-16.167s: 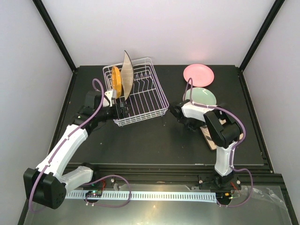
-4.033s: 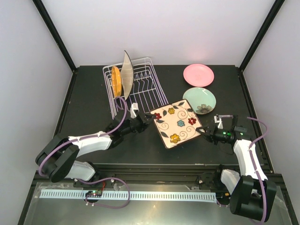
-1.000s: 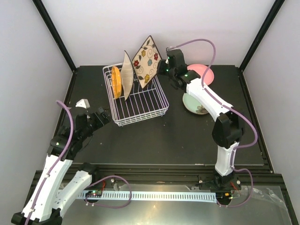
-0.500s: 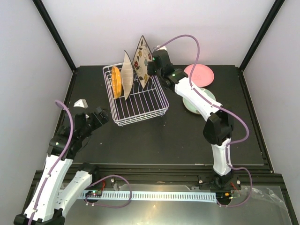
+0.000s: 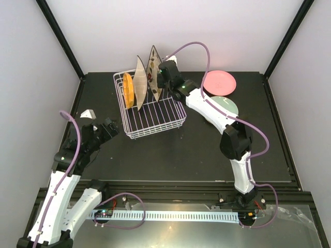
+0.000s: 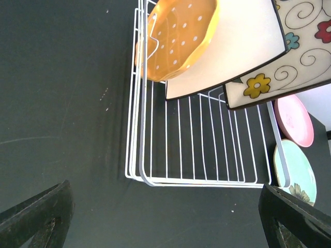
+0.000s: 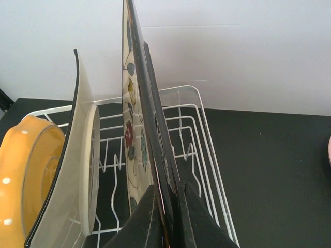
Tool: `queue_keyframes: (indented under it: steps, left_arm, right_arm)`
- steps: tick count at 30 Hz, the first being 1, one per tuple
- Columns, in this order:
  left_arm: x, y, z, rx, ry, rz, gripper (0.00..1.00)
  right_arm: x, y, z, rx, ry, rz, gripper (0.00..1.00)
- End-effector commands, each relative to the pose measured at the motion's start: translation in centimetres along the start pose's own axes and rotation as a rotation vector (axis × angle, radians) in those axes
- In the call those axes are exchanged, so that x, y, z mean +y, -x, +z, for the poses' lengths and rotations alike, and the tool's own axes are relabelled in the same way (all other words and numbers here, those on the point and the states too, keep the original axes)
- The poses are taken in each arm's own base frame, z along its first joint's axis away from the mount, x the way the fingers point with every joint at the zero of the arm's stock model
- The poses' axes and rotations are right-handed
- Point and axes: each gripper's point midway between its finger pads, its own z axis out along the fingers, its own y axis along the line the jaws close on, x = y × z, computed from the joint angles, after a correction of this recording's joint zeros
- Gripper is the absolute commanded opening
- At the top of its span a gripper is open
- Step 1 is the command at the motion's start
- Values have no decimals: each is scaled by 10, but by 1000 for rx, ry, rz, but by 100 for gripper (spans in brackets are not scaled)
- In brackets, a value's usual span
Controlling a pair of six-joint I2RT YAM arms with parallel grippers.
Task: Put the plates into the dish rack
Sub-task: Insert the plate into the dish rack.
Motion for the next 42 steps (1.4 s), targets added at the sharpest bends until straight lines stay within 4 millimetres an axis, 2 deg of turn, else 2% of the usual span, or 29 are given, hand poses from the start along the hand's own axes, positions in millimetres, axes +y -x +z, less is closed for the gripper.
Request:
queue_keyframes:
  steps: [1, 21, 27, 42]
  left_arm:
    - [-4, 5, -8, -8, -17, 23, 99]
    - [7, 2, -16, -21, 0, 30, 99]
    - [5, 3, -19, -18, -13, 36, 99]
    - [10, -3, -27, -10, -3, 55, 99]
  right_arm:
    - [14, 88, -35, -278, 34, 169, 1]
    - [38, 42, -17, -236, 0, 177, 1]
    - [50, 27, -7, -243, -2, 208, 1]
    - [73, 6, 17, -236, 13, 203, 1]
